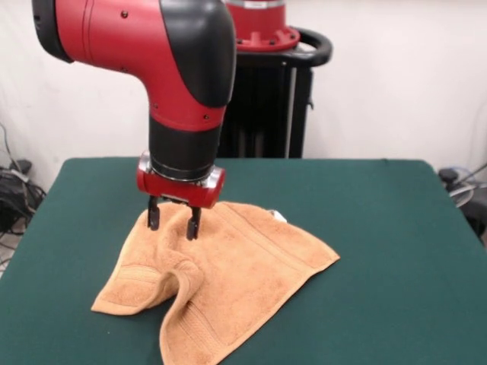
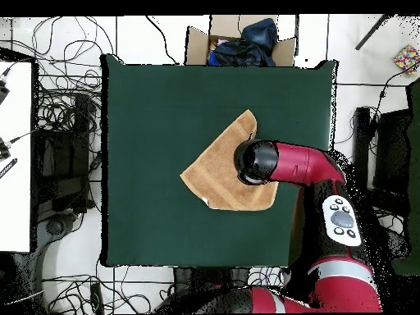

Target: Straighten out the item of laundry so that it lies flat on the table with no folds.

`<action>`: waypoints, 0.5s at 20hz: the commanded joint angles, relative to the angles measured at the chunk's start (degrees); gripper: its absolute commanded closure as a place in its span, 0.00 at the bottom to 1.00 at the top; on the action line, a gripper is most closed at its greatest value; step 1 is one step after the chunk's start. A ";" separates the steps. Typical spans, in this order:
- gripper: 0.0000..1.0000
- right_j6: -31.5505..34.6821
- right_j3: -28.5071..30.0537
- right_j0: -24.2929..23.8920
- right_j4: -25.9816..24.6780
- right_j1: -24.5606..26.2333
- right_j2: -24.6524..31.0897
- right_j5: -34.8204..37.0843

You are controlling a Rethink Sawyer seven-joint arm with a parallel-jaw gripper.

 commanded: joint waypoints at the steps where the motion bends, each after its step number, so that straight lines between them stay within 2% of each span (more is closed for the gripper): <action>1: 0.00 -0.17 7.87 -3.01 -7.08 -4.29 3.90 -17.81; 5: 0.00 3.47 5.52 -1.41 -5.90 -6.72 3.39 -18.35; 10: 0.00 8.33 5.36 -0.57 -3.16 -7.80 2.51 -22.00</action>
